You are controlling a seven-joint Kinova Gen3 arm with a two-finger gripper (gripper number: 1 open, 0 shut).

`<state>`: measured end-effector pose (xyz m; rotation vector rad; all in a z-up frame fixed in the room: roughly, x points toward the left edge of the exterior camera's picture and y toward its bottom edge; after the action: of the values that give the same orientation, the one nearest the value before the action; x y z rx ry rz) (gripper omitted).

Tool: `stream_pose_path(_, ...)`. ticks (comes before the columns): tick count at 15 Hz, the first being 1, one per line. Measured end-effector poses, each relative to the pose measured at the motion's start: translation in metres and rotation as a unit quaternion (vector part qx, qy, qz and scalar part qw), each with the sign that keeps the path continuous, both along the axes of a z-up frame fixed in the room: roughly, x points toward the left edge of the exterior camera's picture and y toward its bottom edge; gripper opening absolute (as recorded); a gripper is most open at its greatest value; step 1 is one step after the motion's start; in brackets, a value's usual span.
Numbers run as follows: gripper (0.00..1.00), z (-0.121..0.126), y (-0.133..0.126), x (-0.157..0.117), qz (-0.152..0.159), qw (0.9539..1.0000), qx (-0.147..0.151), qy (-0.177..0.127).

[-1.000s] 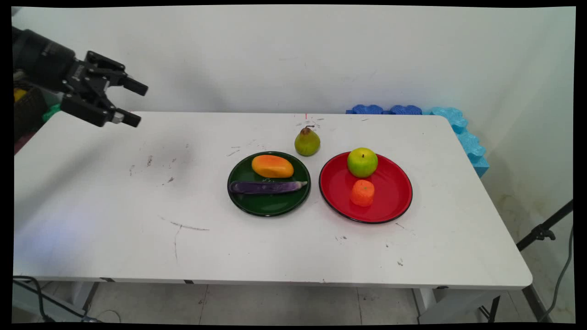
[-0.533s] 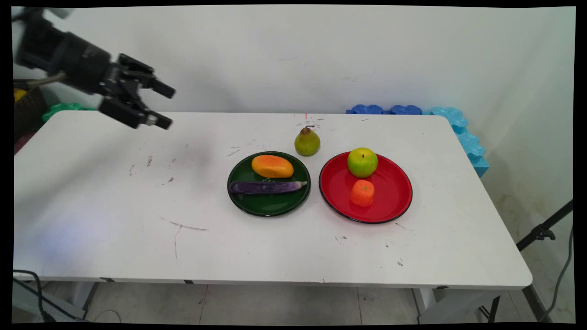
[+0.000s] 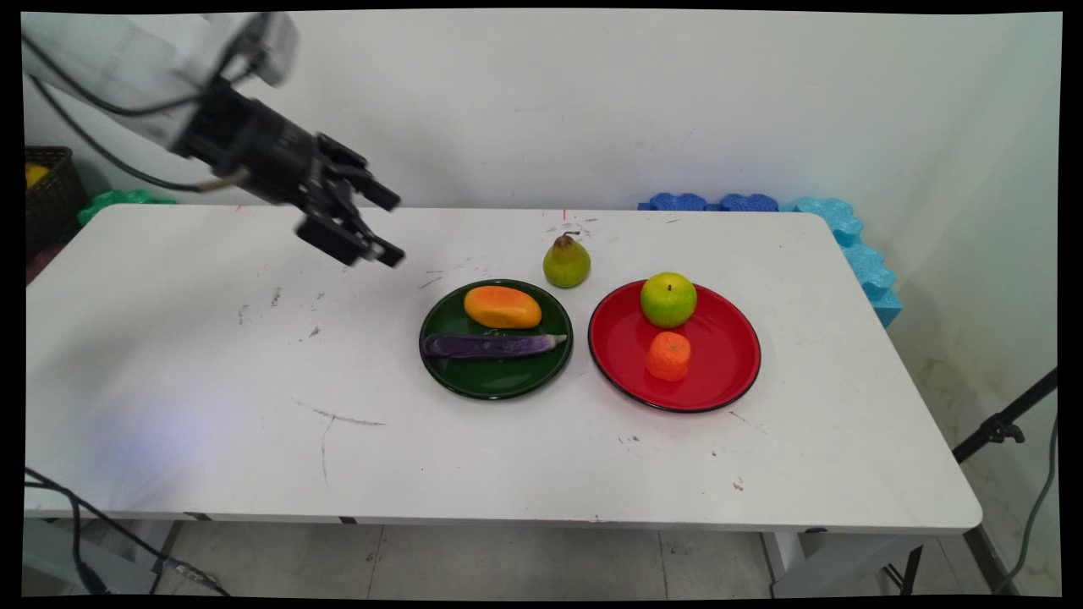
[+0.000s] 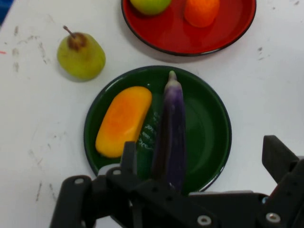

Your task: Pick up the eggplant from the green plate

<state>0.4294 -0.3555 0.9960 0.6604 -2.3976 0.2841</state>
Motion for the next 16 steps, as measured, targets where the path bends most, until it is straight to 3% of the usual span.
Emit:
stream_pose_path(8,1.0,-0.059,-0.033,-0.058,0.002,0.9986,0.029,-0.044)
stream_pose_path(16,1.0,-0.113,-0.063,-0.087,-0.005,0.9949,0.062,-0.08)
